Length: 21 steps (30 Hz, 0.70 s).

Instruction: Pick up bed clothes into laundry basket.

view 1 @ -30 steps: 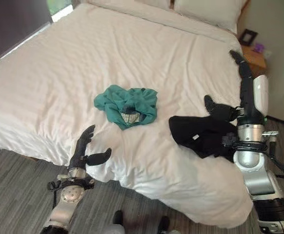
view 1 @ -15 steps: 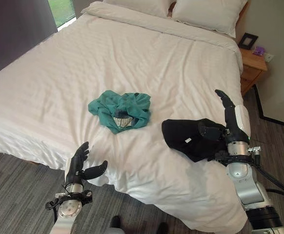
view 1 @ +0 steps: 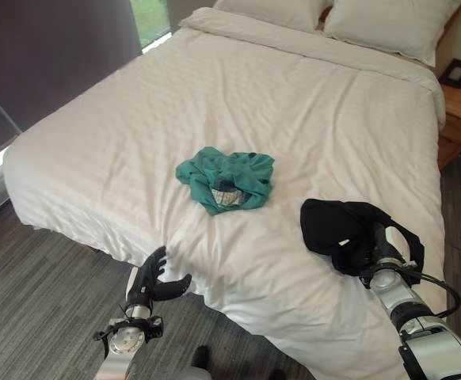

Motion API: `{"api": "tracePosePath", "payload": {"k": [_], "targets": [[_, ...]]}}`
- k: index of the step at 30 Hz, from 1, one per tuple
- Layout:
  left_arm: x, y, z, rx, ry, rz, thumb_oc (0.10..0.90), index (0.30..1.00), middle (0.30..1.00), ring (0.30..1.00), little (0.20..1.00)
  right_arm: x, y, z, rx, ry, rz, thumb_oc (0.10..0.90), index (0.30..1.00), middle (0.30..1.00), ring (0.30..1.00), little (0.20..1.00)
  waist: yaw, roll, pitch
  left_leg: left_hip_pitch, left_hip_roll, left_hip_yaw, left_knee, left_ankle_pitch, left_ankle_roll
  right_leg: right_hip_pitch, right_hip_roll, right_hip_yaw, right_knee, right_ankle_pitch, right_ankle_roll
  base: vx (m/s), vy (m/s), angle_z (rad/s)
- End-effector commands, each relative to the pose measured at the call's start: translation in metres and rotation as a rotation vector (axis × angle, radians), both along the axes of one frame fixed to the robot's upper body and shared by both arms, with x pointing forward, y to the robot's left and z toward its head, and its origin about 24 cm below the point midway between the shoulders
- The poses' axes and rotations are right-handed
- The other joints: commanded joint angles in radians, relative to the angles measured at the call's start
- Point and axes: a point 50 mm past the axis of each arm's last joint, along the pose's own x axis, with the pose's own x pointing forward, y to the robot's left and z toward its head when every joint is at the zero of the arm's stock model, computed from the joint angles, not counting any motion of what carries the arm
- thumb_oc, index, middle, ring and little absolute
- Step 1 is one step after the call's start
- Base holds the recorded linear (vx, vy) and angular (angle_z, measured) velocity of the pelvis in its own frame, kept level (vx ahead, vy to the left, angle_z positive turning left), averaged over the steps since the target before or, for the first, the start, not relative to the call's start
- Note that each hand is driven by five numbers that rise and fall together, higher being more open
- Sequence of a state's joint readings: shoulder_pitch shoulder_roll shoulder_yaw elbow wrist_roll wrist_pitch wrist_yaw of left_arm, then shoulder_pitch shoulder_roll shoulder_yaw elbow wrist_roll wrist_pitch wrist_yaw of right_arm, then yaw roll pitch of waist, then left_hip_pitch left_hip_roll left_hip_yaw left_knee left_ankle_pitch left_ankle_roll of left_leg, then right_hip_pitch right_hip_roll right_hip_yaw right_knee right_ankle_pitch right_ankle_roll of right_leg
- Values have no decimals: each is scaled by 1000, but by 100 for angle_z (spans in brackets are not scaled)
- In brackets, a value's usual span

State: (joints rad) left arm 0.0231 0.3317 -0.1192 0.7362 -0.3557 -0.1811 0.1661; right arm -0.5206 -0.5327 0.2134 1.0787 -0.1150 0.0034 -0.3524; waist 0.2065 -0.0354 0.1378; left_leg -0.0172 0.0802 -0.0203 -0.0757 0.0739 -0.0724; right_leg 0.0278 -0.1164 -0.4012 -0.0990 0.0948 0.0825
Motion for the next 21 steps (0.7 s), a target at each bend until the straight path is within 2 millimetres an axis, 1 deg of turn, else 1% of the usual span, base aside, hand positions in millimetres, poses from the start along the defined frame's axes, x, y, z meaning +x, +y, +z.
{"api": "tracePosePath", "payload": {"k": [1, 2, 3, 4, 5, 6, 7, 8, 10, 11, 13, 14, 15, 17, 18, 19, 20, 21], "targets": [[12, 52, 23, 164, -59, 173, 800, 900, 900, 900, 900, -5, -7, 1, 9, 18, 49, 400, 300, 300, 300, 300, 35, 6, -6, -56, -7, 80, -12, 11, -24, 152, -4, -27, 12, -159, 63, 42, 21, -2], [13, 72, 33, 219, -75, 225, 800, 900, 900, 900, 900, -9, -8, 0, 10, 14, 53, 400, 300, 300, 300, 300, 28, 8, -12, -53, -7, 82, -12, 8, -25, 152, -6, -25, 12, -157, 65, 84, 12, -3], [15, 95, 51, 286, -113, 284, 800, 900, 900, 900, 900, -17, -11, -4, 11, 19, 59, 400, 300, 300, 300, 300, 18, 11, -14, -40, -7, 85, -12, 0, -27, 162, -9, -22, 12, -161, 65, 59, 23, 4], [19, 120, 77, 377, -169, 324, 800, 900, 900, 900, 900, -28, -17, -7, 12, 25, 52, 400, 300, 300, 300, 300, 4, 16, -20, -35, -7, 91, -12, 0, -26, 162, -13, -19, 12, -155, 69, 49, 31, 11], [20, 137, 95, 437, -204, 353, 800, 900, 900, 900, 900, -35, -22, -8, 8, 26, 45, 400, 300, 300, 300, 300, -4, 20, -24, -29, -6, 95, -12, -3, -26, 164, -16, -16, 12, -154, 71, 55, 63, 10], [29, 165, 155, 587, -360, 388, 800, 900, 900, 900, 900, -55, -36, -14, 5, 44, 5, 400, 300, 300, 300, 300, -22, 33, -29, -15, -9, 106, -12, -16, -25, 168, -23, -6, 12, -154, 75, 42, 62, 4], [31, 168, 171, 636, -406, 381, 800, 900, 900, 900, 900, -62, -42, -16, 8, 54, -19, 400, 300, 300, 300, 300, -26, 39, -34, -18, -9, 107, -12, -13, -22, 163, -26, -4, 12, -148, 77, 57, 59, -2], [33, 171, 190, 690, -461, 378, 800, 900, 900, 900, 900, -71, -46, -21, 19, 67, -41, 400, 300, 300, 300, 300, -33, 42, -35, -8, -12, 110, -12, -23, -22, 169, -30, 1, 12, -152, 79, 37, 49, -5], [45, 171, 227, 762, -575, 380, 800, 900, 900, 900, 900, -90, -53, -32, 36, 104, -84, 400, 300, 300, 300, 300, -57, 53, -40, -3, -15, 120, -12, -26, -19, 166, -38, 6, 12, -146, 85, 34, 65, -5], [50, 169, 237, 773, -611, 375, 800, 900, 900, 900, 900, -96, -55, -34, 41, 112, -103, 400, 300, 300, 300, 300, -67, 58, -43, -3, -16, 124, -12, -27, -18, 163, -40, 8, 12, -144, 87, 10, 76, -3], [67, 155, 258, 772, -710, 333, 800, 900, 900, 900, 900, -106, -59, -40, 65, 122, -150, 400, 300, 300, 300, 300, -98, 67, -45, 0, -18, 136, -12, -32, -16, 159, -48, 18, 12, -138, 93, 14, 66, -5], [78, 144, 262, 724, -754, 302, 800, 900, 900, 900, 900, -112, -62, -42, 86, 125, -179, 400, 300, 300, 300, 300, -111, 69, -46, 1, -19, 144, -12, -36, -15, 156, -52, 25, 12, -135, 97, 13, 57, -9], [84, 139, 264, 683, -777, 283, 800, 900, 900, 900, 900, -115, -63, -44, 97, 128, -195, 400, 300, 300, 300, 300, -123, 71, -46, 1, -19, 151, -12, -39, -15, 152, -53, 31, 12, -132, 100, 17, 60, -12], [101, 126, 263, 649, -770, 217, 800, 900, 900, 900, 900, -121, -67, -45, 117, 131, -231, 400, 300, 300, 300, 300, -159, 74, -44, 5, -18, 169, -12, -45, -13, 142, -58, 49, 12, -124, 105, 9, 66, -14], [106, 121, 264, 658, -764, 197, 800, 900, 900, 900, 900, -123, -68, -46, 119, 131, -239, 400, 300, 300, 300, 300, -171, 74, -43, 5, -18, 177, -12, -48, -12, 136, -60, 57, 12, -120, 107, -4, 53, -30], [113, 116, 260, 672, -739, 173, 800, 900, 900, 900, 900, -125, -70, -46, 121, 133, -253, 400, 300, 300, 300, 300, -185, 72, -42, 6, -16, 184, -12, -51, -11, 130, -61, 67, 12, -116, 109, 1, 46, -40], [120, 111, 250, 684, -685, 153, 800, 900, 900, 900, 900, -128, -70, -48, 125, 135, -260, 400, 300, 300, 300, 300, -208, 69, -42, 7, -14, 194, -12, -54, -10, 124, -62, 78, 12, -111, 110, 22, 41, -36], [125, 107, 246, 693, -661, 137, 800, 900, 900, 900, 900, -130, -71, -48, 123, 130, -267, 400, 300, 300, 300, 300, -216, 66, -42, 9, -12, 202, -12, -57, -10, 120, -62, 88, 12, -108, 111, 32, 46, -40]]}}
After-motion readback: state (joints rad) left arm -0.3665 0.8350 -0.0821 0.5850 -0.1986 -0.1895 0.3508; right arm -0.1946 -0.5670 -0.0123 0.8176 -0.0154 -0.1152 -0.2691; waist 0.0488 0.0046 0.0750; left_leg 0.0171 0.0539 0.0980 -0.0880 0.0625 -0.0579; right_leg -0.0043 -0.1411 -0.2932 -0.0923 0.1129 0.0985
